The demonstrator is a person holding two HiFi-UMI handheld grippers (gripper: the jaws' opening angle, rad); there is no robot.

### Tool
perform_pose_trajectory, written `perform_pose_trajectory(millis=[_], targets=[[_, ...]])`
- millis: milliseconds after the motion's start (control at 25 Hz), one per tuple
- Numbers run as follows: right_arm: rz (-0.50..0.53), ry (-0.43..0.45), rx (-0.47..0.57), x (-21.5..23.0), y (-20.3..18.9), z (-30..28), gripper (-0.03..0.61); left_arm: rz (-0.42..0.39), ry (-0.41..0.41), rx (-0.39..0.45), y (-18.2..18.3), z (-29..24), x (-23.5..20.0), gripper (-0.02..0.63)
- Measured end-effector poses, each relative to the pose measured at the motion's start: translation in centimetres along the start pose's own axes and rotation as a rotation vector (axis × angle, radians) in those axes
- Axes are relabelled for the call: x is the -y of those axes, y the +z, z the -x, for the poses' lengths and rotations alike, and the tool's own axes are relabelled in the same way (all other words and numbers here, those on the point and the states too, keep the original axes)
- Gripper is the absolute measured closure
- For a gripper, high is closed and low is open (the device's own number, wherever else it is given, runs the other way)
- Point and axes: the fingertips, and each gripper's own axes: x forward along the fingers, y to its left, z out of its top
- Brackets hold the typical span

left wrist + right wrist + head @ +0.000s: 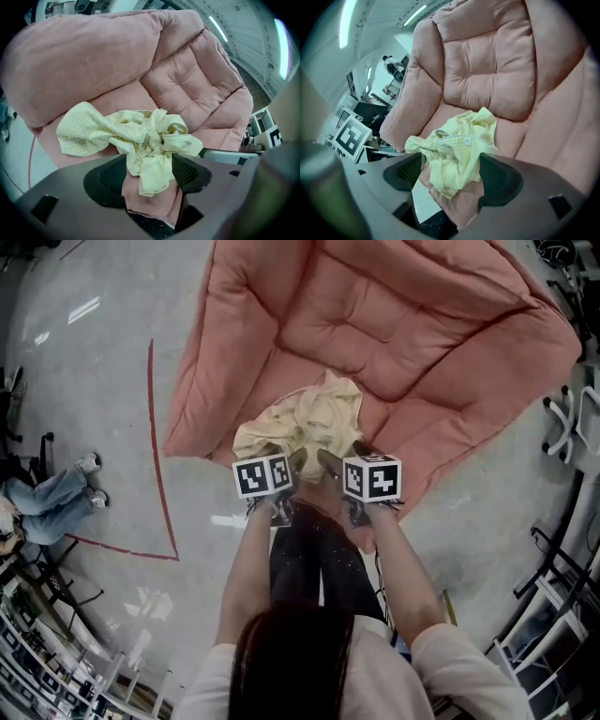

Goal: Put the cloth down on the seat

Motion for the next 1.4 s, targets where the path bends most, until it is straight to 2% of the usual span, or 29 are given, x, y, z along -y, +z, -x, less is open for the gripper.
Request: perform_pose_trajectory(millis=[120, 280, 480, 680, 760, 920, 1040, 1120, 1200, 1400], targets=[[0.031, -0.014, 0.042, -1.2, 0.7, 2.8, 0.212, -0.041, -0.025, 0.024, 0.1, 2.7, 1.9, 0.314], [0.090, -0.028, 0.138, -3.0, 3.5, 7.6, 0.212, -0.121, -0.109, 0.102, 1.9, 6.5, 6.2, 0.313], [0.116, 0.031, 0.216, -6.9, 4.4, 12.9, 0.213, -0.214, -0.222, 0.212, 2.3, 12.4, 10.9, 0.308], [0.168, 0.024, 0.287, -9.5, 4.1, 18.1, 0.215, -0.399, -0.178, 0.305, 2.8, 18.5, 14.2, 0.308], [0.182, 0.034, 0.329, -10.8, 4.3, 20.0, 0.215, -0.407, -0.189, 0.339, 2.8, 20.7, 15.4, 0.308], [0.254, 0.035, 0.386, -13.5, 4.6, 23.3, 0.229, -0.375, -0.230, 0.394, 1.5, 23.8, 17.0, 0.310], [0.329, 0.042, 0.397, -16.0, 4.2, 25.0, 0.273, -0.398, -0.218, 0.435, 0.3, 25.9, 17.4, 0.319], [0.384, 0.041, 0.399, -17.3, 3.8, 25.7, 0.295, -0.419, -0.213, 0.466, -0.1, 27.3, 17.9, 0.352], [0.418, 0.021, 0.433, -18.1, 3.9, 26.8, 0.369, -0.432, -0.220, 0.502, -0.2, 28.7, 18.6, 0.398], [0.394, -0.019, 0.491, -19.6, 4.0, 28.3, 0.509, -0.452, -0.181, 0.585, -0.1, 32.0, 18.2, 0.515]])
